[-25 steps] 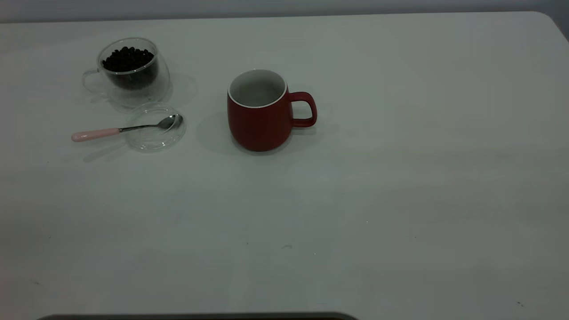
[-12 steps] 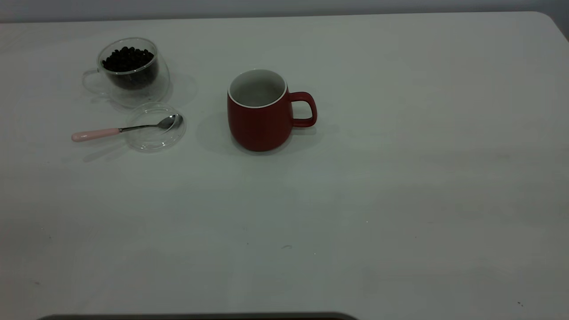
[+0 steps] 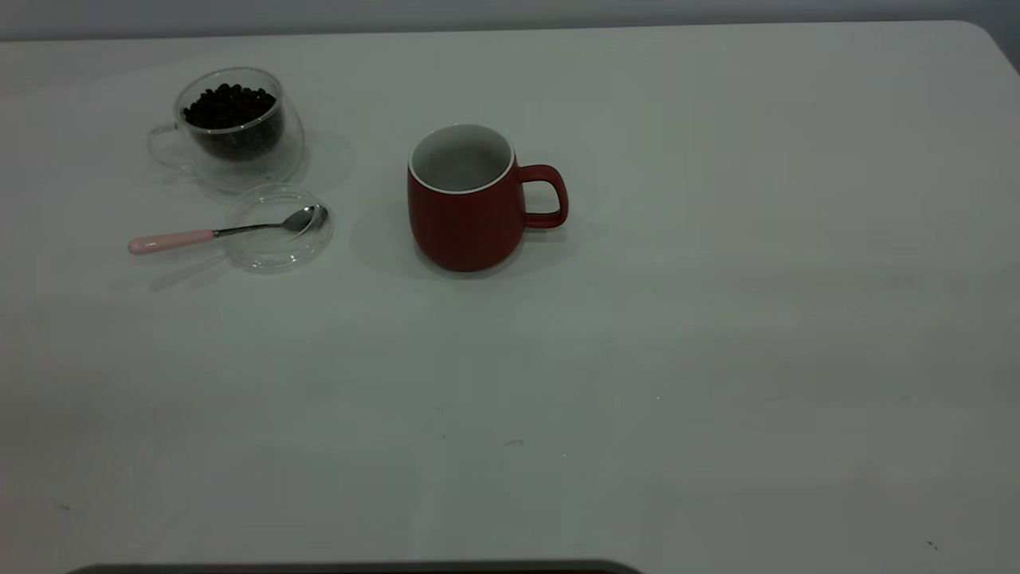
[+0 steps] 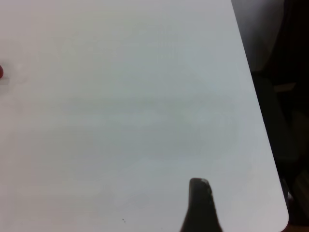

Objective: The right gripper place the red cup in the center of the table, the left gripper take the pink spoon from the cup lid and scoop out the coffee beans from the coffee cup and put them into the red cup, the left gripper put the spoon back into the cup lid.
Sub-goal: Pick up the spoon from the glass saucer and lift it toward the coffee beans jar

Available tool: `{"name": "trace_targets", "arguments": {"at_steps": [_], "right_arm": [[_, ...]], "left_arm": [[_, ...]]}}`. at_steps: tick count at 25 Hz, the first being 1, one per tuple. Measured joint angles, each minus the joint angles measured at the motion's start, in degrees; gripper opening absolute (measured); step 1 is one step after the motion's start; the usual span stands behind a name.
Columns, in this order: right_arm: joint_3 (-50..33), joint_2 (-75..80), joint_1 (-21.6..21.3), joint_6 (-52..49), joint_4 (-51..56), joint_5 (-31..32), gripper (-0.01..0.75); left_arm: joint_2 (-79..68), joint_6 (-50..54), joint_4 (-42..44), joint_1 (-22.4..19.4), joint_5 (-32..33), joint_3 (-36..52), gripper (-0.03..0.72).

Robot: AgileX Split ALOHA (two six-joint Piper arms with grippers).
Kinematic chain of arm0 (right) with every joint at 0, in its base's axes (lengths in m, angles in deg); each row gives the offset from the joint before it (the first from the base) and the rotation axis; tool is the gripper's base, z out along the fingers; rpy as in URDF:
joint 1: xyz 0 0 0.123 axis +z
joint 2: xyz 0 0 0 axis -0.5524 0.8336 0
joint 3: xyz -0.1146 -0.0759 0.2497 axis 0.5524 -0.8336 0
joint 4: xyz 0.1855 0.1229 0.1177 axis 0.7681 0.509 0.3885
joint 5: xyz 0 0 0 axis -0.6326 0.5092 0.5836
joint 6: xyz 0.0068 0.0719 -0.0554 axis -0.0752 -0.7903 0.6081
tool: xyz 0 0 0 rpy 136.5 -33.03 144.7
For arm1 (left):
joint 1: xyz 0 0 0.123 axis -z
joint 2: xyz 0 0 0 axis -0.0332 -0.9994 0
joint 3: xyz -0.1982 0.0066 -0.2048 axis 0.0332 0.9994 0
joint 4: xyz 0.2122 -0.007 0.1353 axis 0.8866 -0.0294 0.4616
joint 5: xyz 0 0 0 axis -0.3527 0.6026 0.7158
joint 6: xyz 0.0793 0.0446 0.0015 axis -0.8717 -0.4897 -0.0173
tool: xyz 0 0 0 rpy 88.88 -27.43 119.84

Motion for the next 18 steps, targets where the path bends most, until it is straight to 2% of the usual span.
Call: {"name": "trace_targets", "arguments": {"at_steps": [6, 13, 18], "right_arm": [[0.0, 0.0, 0.0, -0.1, 0.0, 0.0, 0.591], [0.0, 0.0, 0.0, 0.0, 0.0, -0.1, 0.591], [0.0, 0.0, 0.0, 0.0, 0.0, -0.1, 0.591]], "left_arm": [[0.0, 0.0, 0.0, 0.3, 0.0, 0.0, 0.572], [0.0, 0.0, 0.0, 4.4, 0.0, 0.0, 0.572], [-0.3, 1.7, 0.0, 4.8, -0.5, -0.3, 0.572]]}}
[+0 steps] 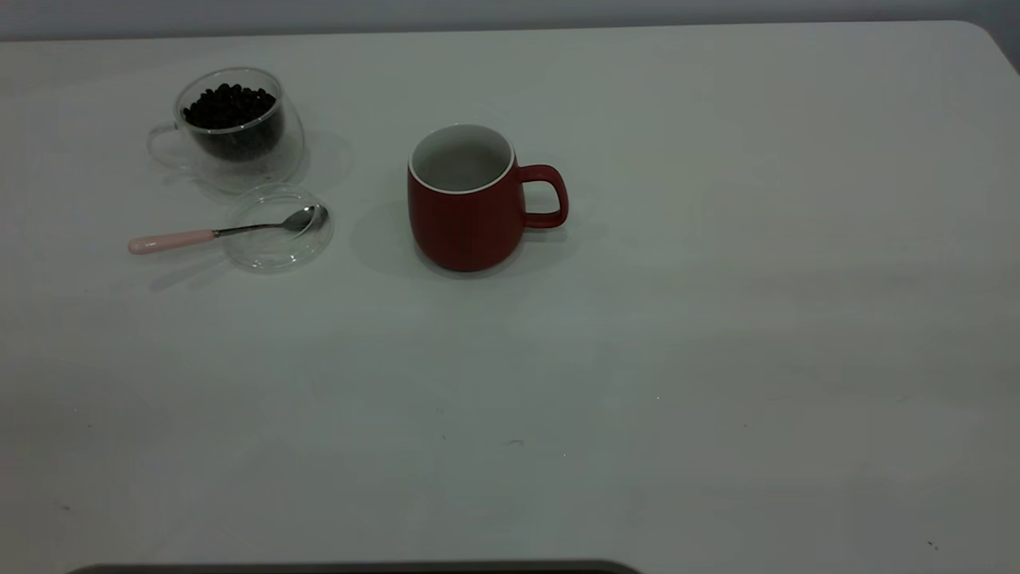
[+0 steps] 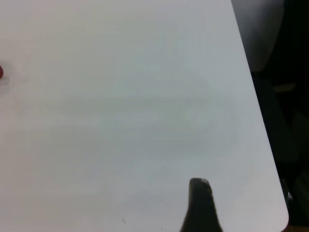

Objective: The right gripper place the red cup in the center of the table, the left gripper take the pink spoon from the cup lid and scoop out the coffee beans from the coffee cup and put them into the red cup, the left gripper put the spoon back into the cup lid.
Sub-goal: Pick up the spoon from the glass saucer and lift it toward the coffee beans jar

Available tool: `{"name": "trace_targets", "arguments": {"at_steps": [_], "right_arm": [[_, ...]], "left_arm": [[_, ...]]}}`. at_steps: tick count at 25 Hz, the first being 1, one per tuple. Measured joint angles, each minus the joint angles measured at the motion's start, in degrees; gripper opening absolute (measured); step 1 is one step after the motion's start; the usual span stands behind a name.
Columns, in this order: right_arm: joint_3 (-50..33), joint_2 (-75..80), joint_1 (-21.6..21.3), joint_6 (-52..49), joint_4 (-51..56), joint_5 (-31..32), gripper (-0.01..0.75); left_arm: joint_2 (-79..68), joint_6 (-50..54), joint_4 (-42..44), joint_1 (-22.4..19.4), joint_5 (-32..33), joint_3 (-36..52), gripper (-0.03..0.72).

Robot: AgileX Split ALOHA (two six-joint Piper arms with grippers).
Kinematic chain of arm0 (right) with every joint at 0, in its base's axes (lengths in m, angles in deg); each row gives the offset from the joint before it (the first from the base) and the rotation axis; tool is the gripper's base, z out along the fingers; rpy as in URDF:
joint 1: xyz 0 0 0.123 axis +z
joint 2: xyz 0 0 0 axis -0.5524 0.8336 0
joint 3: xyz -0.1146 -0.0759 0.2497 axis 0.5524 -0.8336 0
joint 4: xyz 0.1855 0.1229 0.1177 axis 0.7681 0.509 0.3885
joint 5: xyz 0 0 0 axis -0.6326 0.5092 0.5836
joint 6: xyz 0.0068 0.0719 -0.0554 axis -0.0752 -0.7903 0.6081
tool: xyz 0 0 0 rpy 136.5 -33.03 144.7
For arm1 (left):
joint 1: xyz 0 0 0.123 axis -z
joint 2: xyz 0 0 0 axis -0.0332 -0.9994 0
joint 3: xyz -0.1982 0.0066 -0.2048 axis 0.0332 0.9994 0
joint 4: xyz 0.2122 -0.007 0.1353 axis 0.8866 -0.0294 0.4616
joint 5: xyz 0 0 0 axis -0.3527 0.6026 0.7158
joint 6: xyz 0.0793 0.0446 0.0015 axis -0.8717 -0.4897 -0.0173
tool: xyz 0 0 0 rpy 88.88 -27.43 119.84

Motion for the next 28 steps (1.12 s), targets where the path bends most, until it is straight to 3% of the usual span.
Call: {"name": "trace_targets", "arguments": {"at_steps": [7, 10, 17, 22, 28], "right_arm": [[0.0, 0.0, 0.0, 0.0, 0.0, 0.0, 0.591], [0.0, 0.0, 0.0, 0.0, 0.0, 0.0, 0.591], [0.0, -0.1, 0.0, 0.0, 0.0, 0.0, 0.591], [0.0, -0.1, 0.0, 0.0, 0.0, -0.1, 0.591], [0.0, -0.1, 0.0, 0.0, 0.0, -0.1, 0.591]], "left_arm": [[-18.3, -2.0, -4.2, 0.0, -4.3, -12.5, 0.643], [-30.7, -3.8, -11.3, 0.0, -6.9, -17.3, 0.674], [-57.6, -17.3, -29.1, 0.0, -19.6, -21.8, 0.681], [-75.4, -18.9, -32.6, -0.1, -21.7, -27.8, 0.681], [-89.3, -23.1, -37.9, -7.4, -20.6, -33.5, 0.681]]}}
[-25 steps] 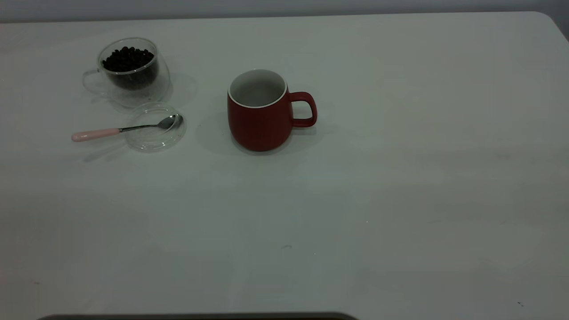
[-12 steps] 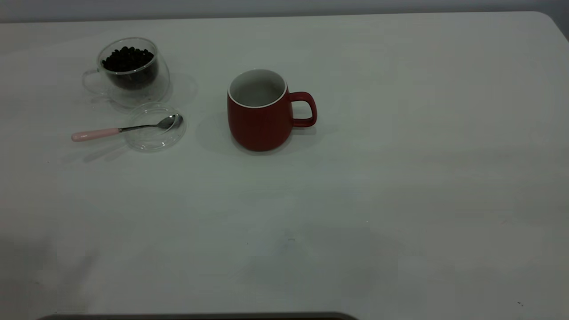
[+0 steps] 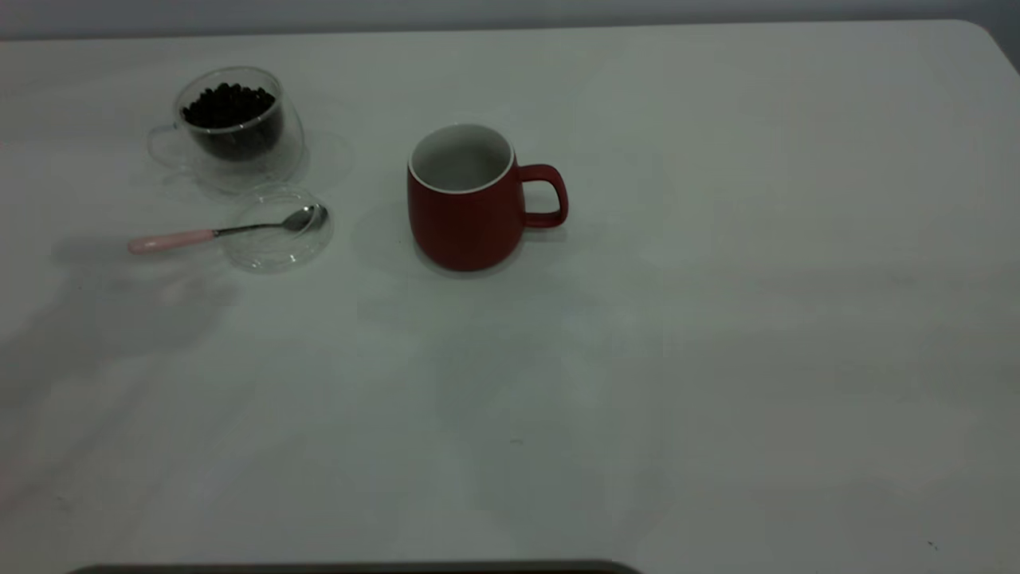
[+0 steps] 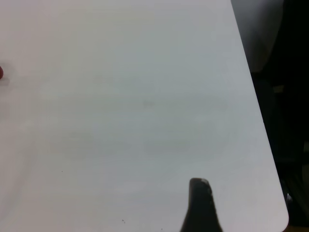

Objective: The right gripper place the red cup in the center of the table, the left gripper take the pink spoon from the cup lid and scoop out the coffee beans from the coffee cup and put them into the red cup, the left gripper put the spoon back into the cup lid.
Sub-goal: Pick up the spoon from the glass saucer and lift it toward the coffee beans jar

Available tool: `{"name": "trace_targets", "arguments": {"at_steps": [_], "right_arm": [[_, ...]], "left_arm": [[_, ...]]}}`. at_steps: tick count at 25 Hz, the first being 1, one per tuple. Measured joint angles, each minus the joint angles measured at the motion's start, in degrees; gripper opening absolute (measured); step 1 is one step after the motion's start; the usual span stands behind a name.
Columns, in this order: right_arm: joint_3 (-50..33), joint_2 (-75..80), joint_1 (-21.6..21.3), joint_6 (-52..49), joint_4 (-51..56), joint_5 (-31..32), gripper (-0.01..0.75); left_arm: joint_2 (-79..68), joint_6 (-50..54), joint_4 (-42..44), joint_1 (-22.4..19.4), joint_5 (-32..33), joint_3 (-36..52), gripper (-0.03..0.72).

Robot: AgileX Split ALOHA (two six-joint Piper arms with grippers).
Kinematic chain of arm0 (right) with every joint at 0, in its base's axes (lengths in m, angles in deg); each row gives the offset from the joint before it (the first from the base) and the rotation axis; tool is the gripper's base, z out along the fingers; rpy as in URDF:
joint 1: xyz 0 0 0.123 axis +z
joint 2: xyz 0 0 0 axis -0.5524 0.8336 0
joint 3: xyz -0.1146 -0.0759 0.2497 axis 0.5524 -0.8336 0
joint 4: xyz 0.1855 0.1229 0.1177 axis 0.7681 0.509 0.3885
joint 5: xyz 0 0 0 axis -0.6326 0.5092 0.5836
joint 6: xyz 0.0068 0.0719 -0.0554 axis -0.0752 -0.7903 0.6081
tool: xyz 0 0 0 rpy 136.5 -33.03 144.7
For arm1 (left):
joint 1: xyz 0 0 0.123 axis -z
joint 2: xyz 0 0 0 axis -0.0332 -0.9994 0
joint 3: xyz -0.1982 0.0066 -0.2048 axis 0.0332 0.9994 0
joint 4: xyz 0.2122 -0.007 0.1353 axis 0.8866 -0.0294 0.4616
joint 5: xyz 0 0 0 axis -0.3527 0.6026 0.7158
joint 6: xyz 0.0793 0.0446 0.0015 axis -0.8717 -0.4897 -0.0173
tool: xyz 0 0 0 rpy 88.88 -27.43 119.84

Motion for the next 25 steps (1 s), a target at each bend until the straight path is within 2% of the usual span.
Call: {"name": "trace_targets", "arguments": {"at_steps": [7, 11, 15, 25], "right_arm": [[0.0, 0.0, 0.0, 0.0, 0.0, 0.0, 0.591], [0.0, 0.0, 0.0, 0.0, 0.0, 0.0, 0.591], [0.0, 0.0, 0.0, 0.0, 0.0, 0.0, 0.591], [0.0, 0.0, 0.0, 0.0, 0.0, 0.0, 0.591]], "left_arm": [[-10.1, -18.1, -13.0, -14.2, 4.6, -0.2, 0.681], [-17.3, -26.8, -19.4, -20.3, 7.2, -0.5, 0.681], [-24.7, -33.5, -23.8, -23.9, 8.6, -0.5, 0.681], [-40.3, -45.8, -29.2, -26.6, 9.6, -1.0, 0.681]]}}
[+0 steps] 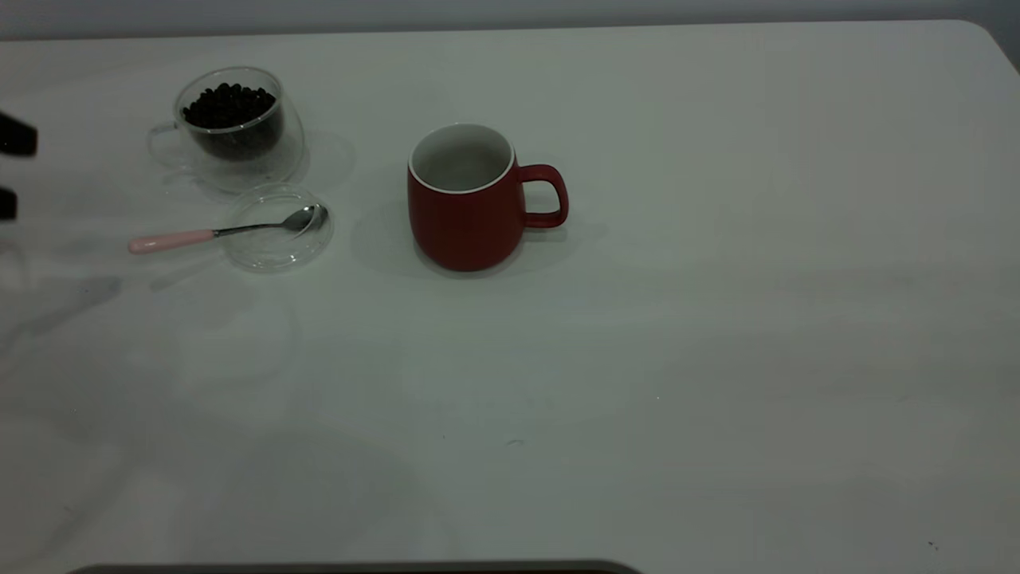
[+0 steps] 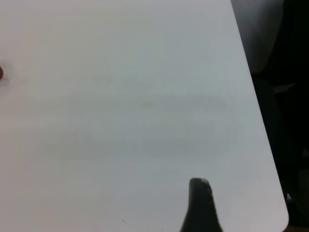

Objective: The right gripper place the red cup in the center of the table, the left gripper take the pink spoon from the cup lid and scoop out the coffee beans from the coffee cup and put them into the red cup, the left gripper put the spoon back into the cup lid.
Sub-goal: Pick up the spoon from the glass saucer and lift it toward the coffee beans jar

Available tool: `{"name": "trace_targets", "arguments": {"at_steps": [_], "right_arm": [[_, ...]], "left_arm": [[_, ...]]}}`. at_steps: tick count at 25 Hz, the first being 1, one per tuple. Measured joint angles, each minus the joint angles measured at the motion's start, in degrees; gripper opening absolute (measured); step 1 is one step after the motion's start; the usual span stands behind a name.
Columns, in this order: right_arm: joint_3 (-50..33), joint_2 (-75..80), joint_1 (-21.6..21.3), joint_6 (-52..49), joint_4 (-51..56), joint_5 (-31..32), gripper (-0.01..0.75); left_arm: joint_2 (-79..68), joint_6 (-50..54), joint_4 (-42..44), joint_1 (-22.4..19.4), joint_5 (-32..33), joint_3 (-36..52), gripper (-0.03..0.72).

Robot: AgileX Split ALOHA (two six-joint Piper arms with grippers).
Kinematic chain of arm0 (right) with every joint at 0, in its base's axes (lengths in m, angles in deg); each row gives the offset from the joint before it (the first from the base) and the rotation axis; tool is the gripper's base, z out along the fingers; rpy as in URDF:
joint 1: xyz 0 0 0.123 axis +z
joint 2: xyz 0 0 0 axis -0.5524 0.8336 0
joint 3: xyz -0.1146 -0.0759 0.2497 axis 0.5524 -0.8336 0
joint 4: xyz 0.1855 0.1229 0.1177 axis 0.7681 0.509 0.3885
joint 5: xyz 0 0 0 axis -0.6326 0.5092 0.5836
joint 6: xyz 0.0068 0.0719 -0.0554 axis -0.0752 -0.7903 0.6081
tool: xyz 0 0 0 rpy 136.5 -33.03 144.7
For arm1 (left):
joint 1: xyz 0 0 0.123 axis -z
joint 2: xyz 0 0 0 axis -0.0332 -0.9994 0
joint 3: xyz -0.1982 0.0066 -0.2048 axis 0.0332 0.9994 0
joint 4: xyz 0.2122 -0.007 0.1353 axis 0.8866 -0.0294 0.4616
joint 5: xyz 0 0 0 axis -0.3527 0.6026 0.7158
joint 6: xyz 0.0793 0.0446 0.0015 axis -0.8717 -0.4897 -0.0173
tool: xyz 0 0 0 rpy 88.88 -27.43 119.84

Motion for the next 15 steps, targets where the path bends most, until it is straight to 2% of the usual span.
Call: {"name": "trace_targets", "arguments": {"at_steps": [7, 15], "right_arm": [[0.0, 0.0, 0.0, 0.0, 0.0, 0.0, 0.591], [0.0, 0.0, 0.0, 0.0, 0.0, 0.0, 0.591]], "left_arm": [[-7.2, -8.2, -5.7, -1.0, 0.3, -1.0, 0.681], [-14.6, -10.3, -8.2, 0.5, 2.6, -4.5, 0.681]]}}
